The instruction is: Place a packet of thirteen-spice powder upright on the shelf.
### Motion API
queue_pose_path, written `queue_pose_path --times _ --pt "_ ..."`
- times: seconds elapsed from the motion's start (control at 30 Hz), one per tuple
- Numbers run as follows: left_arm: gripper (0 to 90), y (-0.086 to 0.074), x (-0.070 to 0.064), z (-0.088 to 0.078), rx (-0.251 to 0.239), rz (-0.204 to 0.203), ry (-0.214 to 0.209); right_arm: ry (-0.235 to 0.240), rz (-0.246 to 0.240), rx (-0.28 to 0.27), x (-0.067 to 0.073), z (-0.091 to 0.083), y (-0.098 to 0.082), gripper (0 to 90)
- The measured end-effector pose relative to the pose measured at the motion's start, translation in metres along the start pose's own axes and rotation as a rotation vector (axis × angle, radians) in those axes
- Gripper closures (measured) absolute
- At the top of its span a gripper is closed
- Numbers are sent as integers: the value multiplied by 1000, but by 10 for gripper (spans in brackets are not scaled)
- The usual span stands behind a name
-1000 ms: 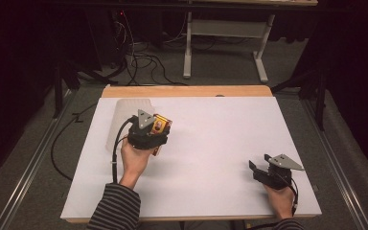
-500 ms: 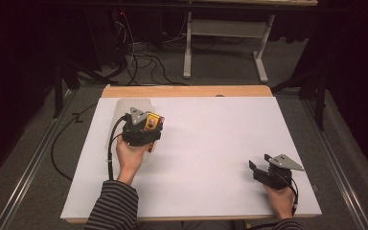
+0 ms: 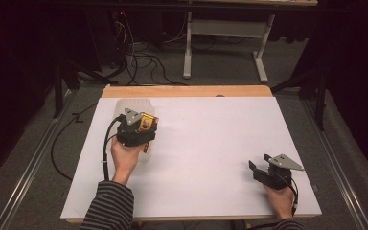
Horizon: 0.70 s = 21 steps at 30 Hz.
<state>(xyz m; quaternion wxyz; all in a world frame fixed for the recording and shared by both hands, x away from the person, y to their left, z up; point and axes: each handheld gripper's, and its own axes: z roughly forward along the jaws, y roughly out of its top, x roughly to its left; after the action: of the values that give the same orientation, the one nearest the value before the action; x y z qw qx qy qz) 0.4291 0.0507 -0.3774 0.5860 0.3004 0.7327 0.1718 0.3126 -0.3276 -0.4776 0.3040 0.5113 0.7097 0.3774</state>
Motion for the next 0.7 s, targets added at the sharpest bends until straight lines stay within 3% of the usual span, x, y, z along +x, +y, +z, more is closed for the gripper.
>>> queue_pose_path --times 0.23,0.3,0.33,0.4,0.47,0.5,0.53,0.67,0.7 --pt "327 4 6 2 -4 -19 24 -1 3 4 1 0 0 327" --pt "327 5 9 2 -1 8 18 -3 -1 7 1 0 0 326" --pt "327 5 9 2 -2 -13 30 -2 -2 7 1 1 0 326" --pt "327 6 12 3 -1 6 28 -3 -4 6 1 0 0 326" --pt "327 6 12 3 -2 -11 40 -4 -4 6 1 1 0 327" --pt "326 7 15 3 0 13 34 -3 -2 8 1 1 0 327" --pt "327 6 14 3 -2 -15 49 -3 -5 7 1 1 0 326" --pt "327 7 21 3 -3 2 61 -5 -2 6 1 0 0 327" --pt "327 8 22 3 -5 -11 69 -5 -5 5 1 0 0 327"
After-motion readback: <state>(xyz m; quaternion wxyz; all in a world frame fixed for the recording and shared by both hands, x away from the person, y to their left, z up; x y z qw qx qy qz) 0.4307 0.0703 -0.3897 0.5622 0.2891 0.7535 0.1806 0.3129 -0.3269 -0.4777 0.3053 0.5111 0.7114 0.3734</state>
